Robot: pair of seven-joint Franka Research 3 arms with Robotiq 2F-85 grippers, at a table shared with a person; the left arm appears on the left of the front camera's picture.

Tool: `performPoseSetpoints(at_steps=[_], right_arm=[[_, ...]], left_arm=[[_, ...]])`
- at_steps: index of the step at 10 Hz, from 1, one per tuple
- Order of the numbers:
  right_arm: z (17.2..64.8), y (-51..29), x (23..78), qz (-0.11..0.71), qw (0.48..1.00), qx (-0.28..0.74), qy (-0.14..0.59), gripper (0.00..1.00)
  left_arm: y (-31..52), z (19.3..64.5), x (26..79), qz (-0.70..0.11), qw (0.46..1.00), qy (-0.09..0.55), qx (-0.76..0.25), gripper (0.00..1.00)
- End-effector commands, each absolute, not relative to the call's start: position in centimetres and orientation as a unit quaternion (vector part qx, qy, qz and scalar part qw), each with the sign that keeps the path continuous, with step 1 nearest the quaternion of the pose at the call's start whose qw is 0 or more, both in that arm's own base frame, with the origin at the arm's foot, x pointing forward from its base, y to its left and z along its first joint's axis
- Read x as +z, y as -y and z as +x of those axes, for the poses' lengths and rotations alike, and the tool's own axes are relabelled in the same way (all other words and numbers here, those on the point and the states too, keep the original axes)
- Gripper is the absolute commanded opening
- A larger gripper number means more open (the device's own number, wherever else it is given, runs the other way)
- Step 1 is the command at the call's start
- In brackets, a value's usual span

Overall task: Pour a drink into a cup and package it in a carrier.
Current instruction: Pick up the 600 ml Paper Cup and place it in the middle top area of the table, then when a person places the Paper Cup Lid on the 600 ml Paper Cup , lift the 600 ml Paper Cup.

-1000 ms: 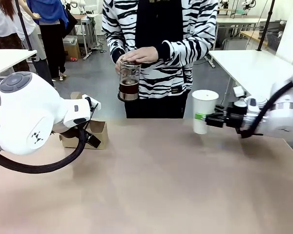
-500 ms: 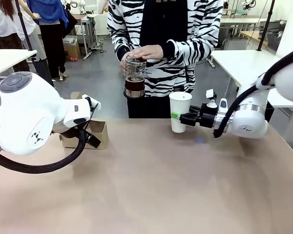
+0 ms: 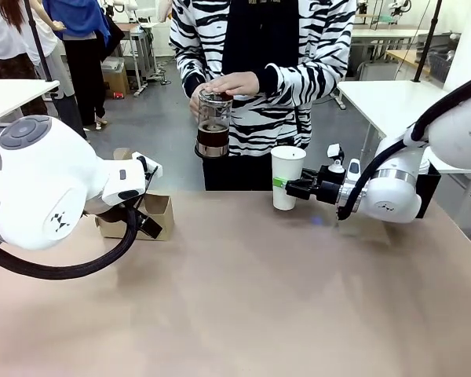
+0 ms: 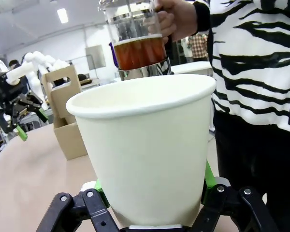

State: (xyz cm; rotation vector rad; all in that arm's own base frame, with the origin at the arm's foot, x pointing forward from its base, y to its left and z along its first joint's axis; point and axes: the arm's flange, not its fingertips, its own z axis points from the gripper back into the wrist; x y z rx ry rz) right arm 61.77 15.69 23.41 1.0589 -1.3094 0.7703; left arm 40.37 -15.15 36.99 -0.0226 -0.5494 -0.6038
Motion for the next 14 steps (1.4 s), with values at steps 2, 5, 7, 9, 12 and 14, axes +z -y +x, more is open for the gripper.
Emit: performPoseSetpoints(at_steps=[2,5,7,9,12,14], right_arm=[[61.48,-15.83,23.55,0.454,0.599,0.337,0.567,0.80],[61.48,-15.83,23.55,0.454,0.599,0.337,0.567,0.80],[61.48,-15.83,23.55,0.454,0.599,0.337,0.567,0.80],[61.48,-15.83,23.55,0.454,0.599,0.337,0.567,0.80],[61.48,-15.83,23.55,0.454,0.599,0.337,0.567,0.80],[61.48,-15.83,23.55,0.454,0.599,0.337,0.567,0.80]], left_arm=[[15.15,40.34,37.03,-0.012,0.918,0.268,-0.294,1.00],[15.15,40.34,37.03,-0.012,0.918,0.268,-0.294,1.00],[15.15,40.34,37.03,-0.012,0.918,0.268,-0.294,1.00],[15.15,40.34,37.03,-0.012,0.918,0.268,-0.294,1.00],[15.15,40.34,37.03,-0.012,0.918,0.268,-0.294,1.00],[15.15,40.34,37.03,-0.012,0.918,0.268,-0.294,1.00]])
